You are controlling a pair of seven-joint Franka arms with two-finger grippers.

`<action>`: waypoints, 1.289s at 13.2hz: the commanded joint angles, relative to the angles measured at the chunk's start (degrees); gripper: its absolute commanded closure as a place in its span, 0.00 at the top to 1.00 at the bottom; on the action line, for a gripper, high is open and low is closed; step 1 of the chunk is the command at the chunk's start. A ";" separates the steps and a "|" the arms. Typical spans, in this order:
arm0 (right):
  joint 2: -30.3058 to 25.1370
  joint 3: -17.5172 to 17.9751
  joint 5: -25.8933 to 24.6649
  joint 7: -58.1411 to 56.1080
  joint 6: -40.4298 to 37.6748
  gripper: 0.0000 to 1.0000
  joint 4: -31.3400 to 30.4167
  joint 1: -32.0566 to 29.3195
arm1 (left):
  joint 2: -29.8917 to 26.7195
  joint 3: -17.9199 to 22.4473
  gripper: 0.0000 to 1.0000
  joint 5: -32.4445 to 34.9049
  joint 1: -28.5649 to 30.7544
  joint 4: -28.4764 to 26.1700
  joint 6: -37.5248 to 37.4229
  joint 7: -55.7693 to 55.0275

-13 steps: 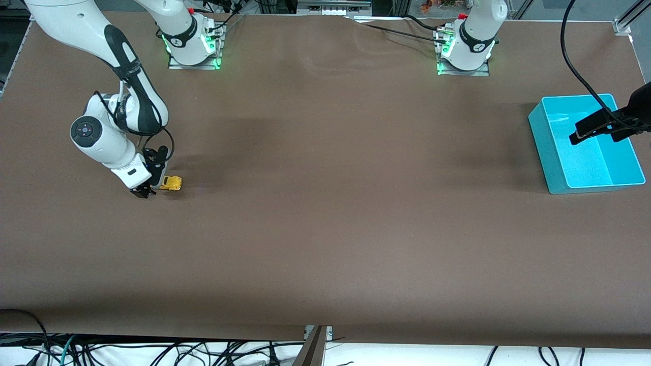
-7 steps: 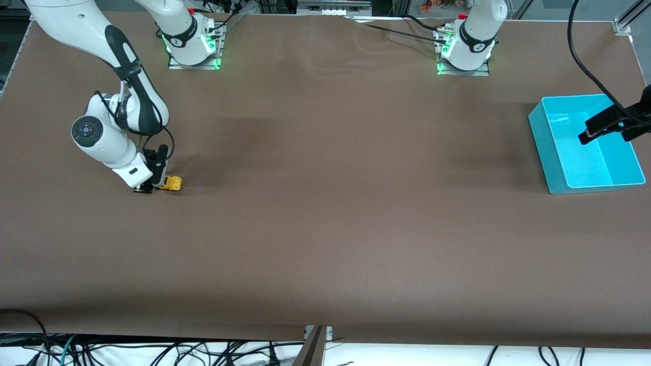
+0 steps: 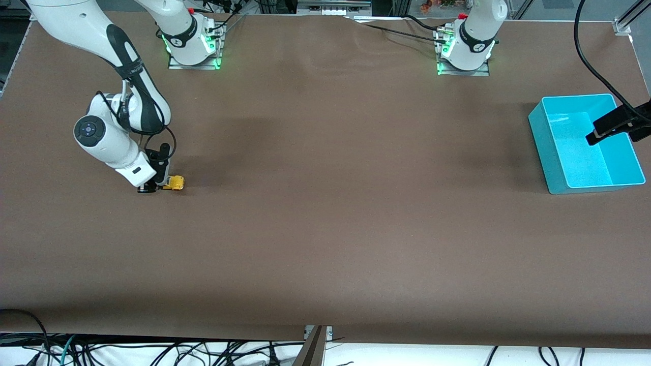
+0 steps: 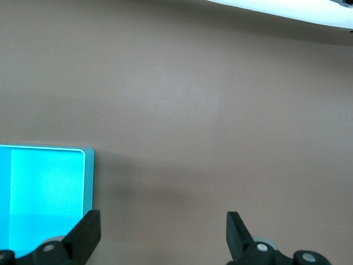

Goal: Wind and store yellow beetle car
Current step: 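Press the car with the right gripper and pull it backward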

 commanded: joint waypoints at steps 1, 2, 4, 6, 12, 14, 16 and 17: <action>-0.16 1.09 -0.38 -1.60 1.22 0.23 -1.35 -0.20 | 0.66 -0.21 1.00 -1.24 0.54 1.60 -0.94 1.08; 0.54 1.09 -0.38 -2.57 1.40 0.23 -1.18 -0.29 | 0.66 -0.21 1.00 -1.24 0.54 1.60 -0.94 1.08; 1.42 0.83 -0.29 -4.41 2.01 0.23 -1.09 -1.43 | 0.66 -0.21 1.00 -1.16 0.54 1.60 -0.94 0.99; 3.17 0.83 -0.29 -7.13 3.32 0.24 -0.83 -4.84 | 0.66 -0.21 1.00 -1.16 0.54 1.60 -0.94 0.99; 7.74 1.00 -0.20 -17.59 6.32 0.25 2.24 -14.07 | 0.66 -0.21 1.00 -1.16 0.54 1.69 -0.94 0.99; 8.89 1.00 -0.20 -20.58 6.32 0.26 3.82 -16.80 | 0.66 -0.21 1.00 -1.15 0.54 1.69 -0.94 0.99; 9.42 1.09 0.06 -21.21 6.32 0.26 4.27 -17.25 | 0.66 -0.21 1.00 -1.16 0.54 1.60 -0.94 0.99; 9.33 1.26 0.15 -21.21 6.32 0.26 4.27 -17.17 | 0.66 -0.21 1.00 -1.07 0.54 1.69 -0.94 0.99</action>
